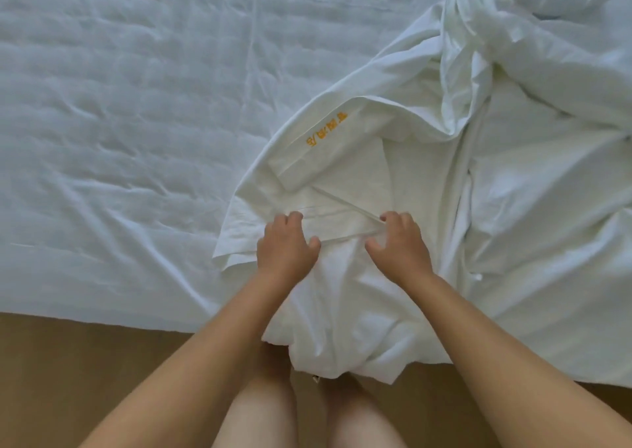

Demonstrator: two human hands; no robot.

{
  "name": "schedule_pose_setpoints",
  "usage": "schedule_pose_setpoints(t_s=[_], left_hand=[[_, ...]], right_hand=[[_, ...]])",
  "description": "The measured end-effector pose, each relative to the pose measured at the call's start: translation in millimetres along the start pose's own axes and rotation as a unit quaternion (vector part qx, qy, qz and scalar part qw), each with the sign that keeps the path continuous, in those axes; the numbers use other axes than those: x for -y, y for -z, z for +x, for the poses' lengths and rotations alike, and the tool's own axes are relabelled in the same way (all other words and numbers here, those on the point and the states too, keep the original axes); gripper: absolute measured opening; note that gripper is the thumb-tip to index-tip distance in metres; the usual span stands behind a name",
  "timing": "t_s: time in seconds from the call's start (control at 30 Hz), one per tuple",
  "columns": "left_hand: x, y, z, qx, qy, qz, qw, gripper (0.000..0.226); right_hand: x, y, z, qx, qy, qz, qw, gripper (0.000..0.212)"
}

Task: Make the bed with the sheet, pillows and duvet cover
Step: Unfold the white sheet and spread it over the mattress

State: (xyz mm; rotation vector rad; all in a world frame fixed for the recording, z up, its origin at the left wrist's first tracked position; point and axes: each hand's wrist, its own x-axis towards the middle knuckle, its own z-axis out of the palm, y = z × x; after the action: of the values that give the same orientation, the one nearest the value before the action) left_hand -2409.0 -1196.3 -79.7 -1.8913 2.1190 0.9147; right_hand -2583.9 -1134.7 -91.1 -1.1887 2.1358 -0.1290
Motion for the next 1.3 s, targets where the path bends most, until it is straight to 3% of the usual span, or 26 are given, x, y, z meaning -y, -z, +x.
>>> schedule_pose_setpoints(t_s=[0.07,0.13,0.23,0.33,0.4,0.5,0.6,0.73,0.8,0.9,1.0,1.1,1.17,1.23,1.3], left_hand=[[-11.5,15.2,41.5,-0.069,-0.032,0.004,0.997,0.063],[-20.1,25.0,78.9,-0.100,-0.058,0.017,0.993,0.079],[-25.3,26.3,120.1,-0.053,-0.051,0.037,0.997,0.094],[-25.9,26.0,142.3,0.010,-0.032,0.038,0.999,0.057],[-25.8,33.9,151.4,0.038,-0.043,-0.019,0.998,0.030],[-13.8,66.6,164.1,0.027,-0.035,-0.154,0.987,0.032],[25.3,121.1,171.5,0.003,-0.006,-0.265,0.964,0.031],[125.7,192.0,149.8,0.101,0.051,-0.301,0.947,0.023],[170.7,204.7,126.9,0.133,0.089,-0.279,0.947,0.024],[200.7,188.3,105.8,0.092,0.071,-0.190,0.975,0.033],[197.6,165.3,91.0,0.012,0.010,-0.099,0.995,0.034],[183.7,148.6,66.7,-0.018,-0.066,-0.061,0.996,0.029],[169.8,140.2,42.0,-0.014,-0.123,-0.036,0.992,0.031],[157.6,134.4,16.2,0.002,-0.197,-0.003,0.980,0.044],[149.6,134.8,-2.8,0.015,-0.246,0.012,0.969,0.050]], right_hand=[[16.2,-1.5,20.9,-0.030,-0.023,0.043,0.998,0.060],[26.2,-5.3,39.0,-0.015,-0.048,0.019,0.999,0.073],[30.5,-13.0,58.7,0.016,-0.070,-0.022,0.997,0.079],[28.9,-14.7,66.9,-0.065,-0.067,0.057,0.994,0.060],[37.8,-9.1,64.4,-0.133,-0.055,0.134,0.981,0.043],[77.3,0.2,50.8,-0.180,-0.015,0.156,0.971,0.018],[146.6,0.0,27.7,-0.108,0.053,0.226,0.967,0.009],[219.6,-28.9,8.3,0.051,0.137,0.221,0.964,0.013],[235.1,-46.8,5.9,0.116,0.153,0.185,0.964,0.027],[233.9,-62.5,6.0,0.208,0.166,0.112,0.957,0.019],[224.4,-59.0,13.1,0.277,0.096,0.201,0.935,0.009],[214.9,-38.8,36.3,0.099,-0.068,0.406,0.906,0.069],[211.3,-25.5,57.5,0.041,-0.132,0.463,0.875,0.099],[215.2,-18.6,74.7,0.047,-0.157,0.482,0.861,0.109],[225.1,-18.7,85.6,0.033,-0.167,0.472,0.865,0.097]])
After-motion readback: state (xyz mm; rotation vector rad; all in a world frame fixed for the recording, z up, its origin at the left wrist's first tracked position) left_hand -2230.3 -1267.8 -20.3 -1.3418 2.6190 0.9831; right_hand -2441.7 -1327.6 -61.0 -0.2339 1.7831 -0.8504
